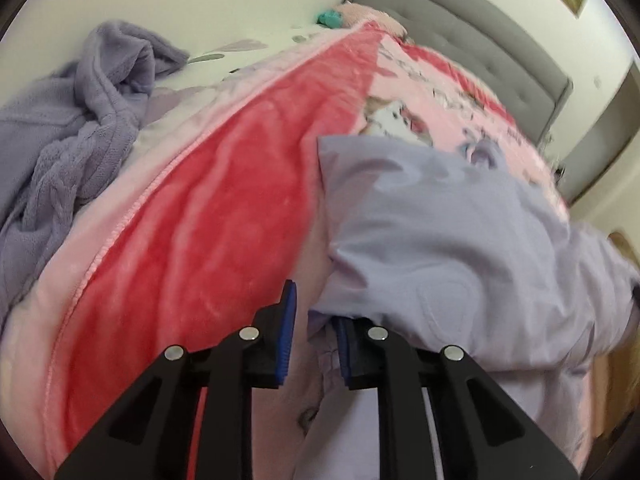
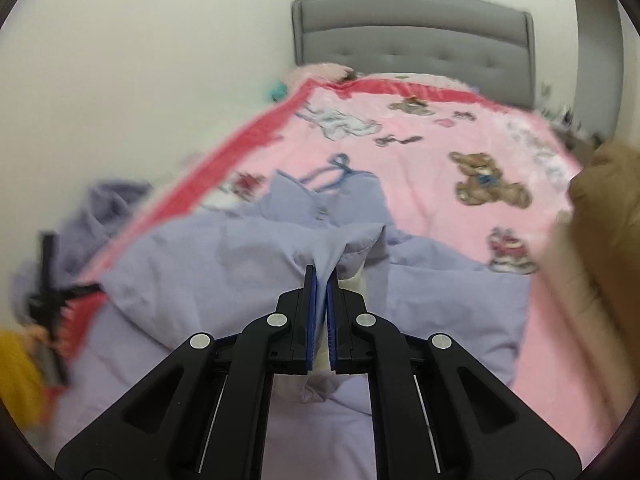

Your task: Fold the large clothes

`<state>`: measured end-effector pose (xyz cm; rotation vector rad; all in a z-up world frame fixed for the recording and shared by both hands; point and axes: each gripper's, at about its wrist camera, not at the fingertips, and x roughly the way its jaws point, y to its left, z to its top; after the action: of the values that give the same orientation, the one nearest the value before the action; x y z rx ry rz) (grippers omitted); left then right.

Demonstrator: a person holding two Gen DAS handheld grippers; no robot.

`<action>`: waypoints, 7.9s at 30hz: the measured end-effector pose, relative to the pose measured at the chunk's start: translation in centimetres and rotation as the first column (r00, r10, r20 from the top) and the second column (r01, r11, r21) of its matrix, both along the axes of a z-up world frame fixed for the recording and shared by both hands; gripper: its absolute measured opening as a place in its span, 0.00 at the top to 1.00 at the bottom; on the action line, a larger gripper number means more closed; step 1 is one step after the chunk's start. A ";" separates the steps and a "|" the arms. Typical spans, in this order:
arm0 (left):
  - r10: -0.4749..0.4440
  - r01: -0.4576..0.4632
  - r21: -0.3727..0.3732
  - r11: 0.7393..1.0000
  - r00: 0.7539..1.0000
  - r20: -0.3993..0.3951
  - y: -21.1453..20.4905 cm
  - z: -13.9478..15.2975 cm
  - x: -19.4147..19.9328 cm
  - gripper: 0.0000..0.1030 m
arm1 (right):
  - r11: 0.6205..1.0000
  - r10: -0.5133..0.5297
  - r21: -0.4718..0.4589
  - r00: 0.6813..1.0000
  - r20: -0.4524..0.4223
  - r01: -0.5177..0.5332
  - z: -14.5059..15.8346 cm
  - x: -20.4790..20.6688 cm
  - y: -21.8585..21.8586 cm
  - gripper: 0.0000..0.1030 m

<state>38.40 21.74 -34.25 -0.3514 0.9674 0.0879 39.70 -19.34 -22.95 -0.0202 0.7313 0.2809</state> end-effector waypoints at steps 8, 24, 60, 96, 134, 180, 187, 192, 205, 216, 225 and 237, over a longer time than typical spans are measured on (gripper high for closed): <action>-0.018 0.021 0.055 0.998 0.998 -0.058 -1.0 -1.4 -0.5 0.79 | 0.990 -0.141 -0.040 0.962 -0.236 0.135 -7.8 4.6 -1.3 0.95; -0.071 0.051 0.335 0.941 0.996 0.048 -4.6 2.6 -7.1 0.26 | 0.990 -0.117 0.080 0.993 -0.033 0.120 -5.0 -0.8 -3.7 0.60; -0.221 0.212 0.290 0.933 0.975 -0.003 -12.3 2.5 8.5 0.23 | 0.996 -0.084 -0.021 0.989 -0.124 0.082 -9.4 6.5 0.4 0.60; -0.294 0.239 0.431 0.870 0.953 0.066 -11.4 3.4 -2.9 0.10 | 0.988 -0.152 -0.042 0.987 -0.052 0.150 -8.3 -5.1 -3.8 0.25; -0.279 0.283 -0.030 0.959 0.916 -0.289 -2.6 -2.1 -28.0 0.09 | 0.974 -0.217 -0.063 0.832 -0.511 0.215 -12.2 -31.6 -10.2 0.15; -0.282 0.312 0.002 0.950 0.861 -0.423 -2.9 0.5 -33.9 0.61 | 0.983 -0.183 -0.094 0.763 -0.621 0.160 -9.3 -35.9 -11.2 0.38; -0.294 0.312 -0.001 0.950 0.895 -0.335 -2.2 0.6 -36.6 0.52 | 0.974 -0.222 -0.096 0.783 -0.581 0.205 -9.8 -37.9 -11.6 0.30; -0.319 0.377 0.153 0.914 0.897 -0.305 -4.7 3.2 -38.4 0.47 | 0.956 -0.211 -0.276 0.882 -0.421 0.098 -8.7 -39.9 -10.1 0.33; -0.390 0.496 0.332 0.802 0.857 -0.337 -7.3 1.8 -40.0 0.47 | 0.925 -0.216 -0.380 0.867 -0.450 0.034 -10.9 -40.2 -12.0 0.41; -0.461 0.583 0.449 0.677 0.811 -0.359 -6.9 0.1 -37.3 0.47 | 0.922 -0.207 -0.383 0.909 -0.361 0.057 -9.3 -36.8 -12.0 0.42; -0.479 0.593 0.456 0.664 0.805 -0.350 -8.9 -1.3 -34.0 0.47 | 0.936 -0.259 -0.326 0.882 -0.395 0.129 -12.0 -35.5 -12.3 0.46; -0.236 0.395 0.335 0.856 0.873 -0.426 -6.6 1.0 -31.9 0.81 | 0.950 -0.291 -0.242 0.843 -0.453 0.198 -8.9 -34.6 -13.5 0.90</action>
<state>6.52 15.16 -33.23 0.2366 1.3410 0.0505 5.08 -32.89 -31.89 -0.0334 1.2503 -0.0388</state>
